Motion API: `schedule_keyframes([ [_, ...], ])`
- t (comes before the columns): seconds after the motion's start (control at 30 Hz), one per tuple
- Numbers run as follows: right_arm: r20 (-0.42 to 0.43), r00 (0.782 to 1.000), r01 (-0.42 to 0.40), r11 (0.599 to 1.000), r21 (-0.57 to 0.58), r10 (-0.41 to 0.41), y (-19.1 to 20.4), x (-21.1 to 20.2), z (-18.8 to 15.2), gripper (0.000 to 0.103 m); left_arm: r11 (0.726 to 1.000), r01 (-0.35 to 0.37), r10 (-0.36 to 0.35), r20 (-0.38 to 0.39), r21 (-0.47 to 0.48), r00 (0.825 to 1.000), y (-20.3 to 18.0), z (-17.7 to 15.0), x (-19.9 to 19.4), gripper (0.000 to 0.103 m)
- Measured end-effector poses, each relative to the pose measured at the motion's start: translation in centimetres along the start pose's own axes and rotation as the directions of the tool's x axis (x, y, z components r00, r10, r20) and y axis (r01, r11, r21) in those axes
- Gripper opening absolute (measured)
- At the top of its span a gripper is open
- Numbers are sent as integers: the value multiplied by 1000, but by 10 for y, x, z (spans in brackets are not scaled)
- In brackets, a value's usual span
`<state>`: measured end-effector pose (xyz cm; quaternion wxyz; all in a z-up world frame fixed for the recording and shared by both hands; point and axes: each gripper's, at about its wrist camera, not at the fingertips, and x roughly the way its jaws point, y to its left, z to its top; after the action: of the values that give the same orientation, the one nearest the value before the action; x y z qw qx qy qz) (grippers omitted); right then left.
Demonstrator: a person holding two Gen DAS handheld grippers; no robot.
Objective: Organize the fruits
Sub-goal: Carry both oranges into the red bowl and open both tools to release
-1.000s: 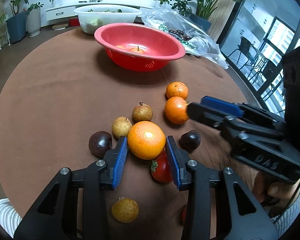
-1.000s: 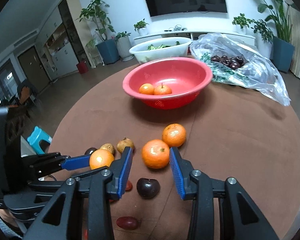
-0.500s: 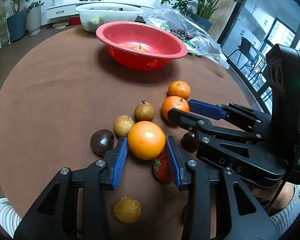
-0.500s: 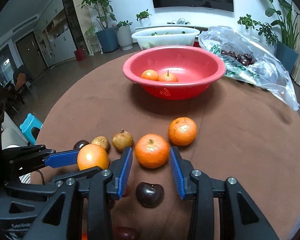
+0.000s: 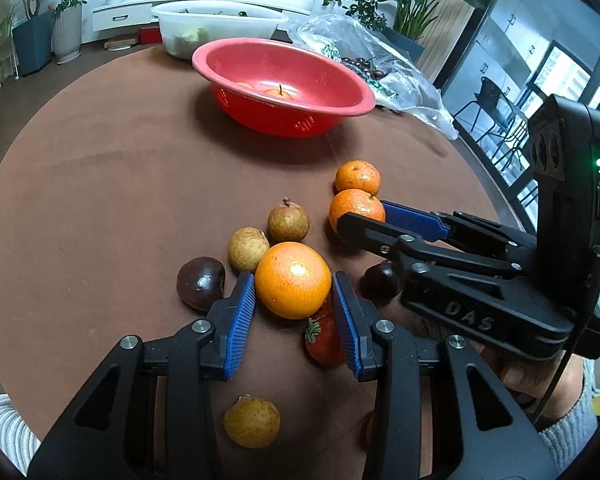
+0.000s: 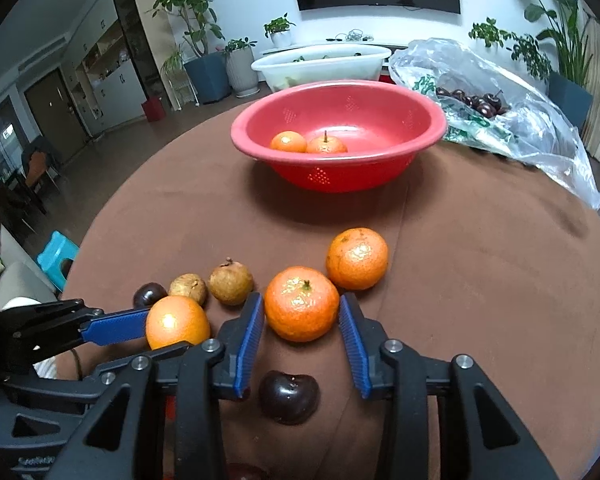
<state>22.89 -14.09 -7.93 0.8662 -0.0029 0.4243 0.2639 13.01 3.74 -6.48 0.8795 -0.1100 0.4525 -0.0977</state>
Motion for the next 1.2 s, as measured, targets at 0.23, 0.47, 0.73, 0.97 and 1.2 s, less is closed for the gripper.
schedule_keyframes([
  [0.23,41,996,-82,994,71,79,-11,-15,2,42,1000,13,-13,24,-1,1000,2,3,-13,37],
  [0.47,89,987,-146,983,115,136,-16,-27,7,42,1000,25,-25,42,-1,999,6,10,-20,37],
  [0.73,165,971,-195,970,145,170,-29,-43,28,42,999,45,-46,72,11,996,5,40,-21,37],
  [0.97,192,969,-189,966,176,155,-48,-41,49,42,998,50,-52,86,33,995,1,74,-13,37],
  [1.2,196,973,-156,974,165,122,-58,-28,74,42,998,48,-51,85,44,995,4,107,-1,37],
])
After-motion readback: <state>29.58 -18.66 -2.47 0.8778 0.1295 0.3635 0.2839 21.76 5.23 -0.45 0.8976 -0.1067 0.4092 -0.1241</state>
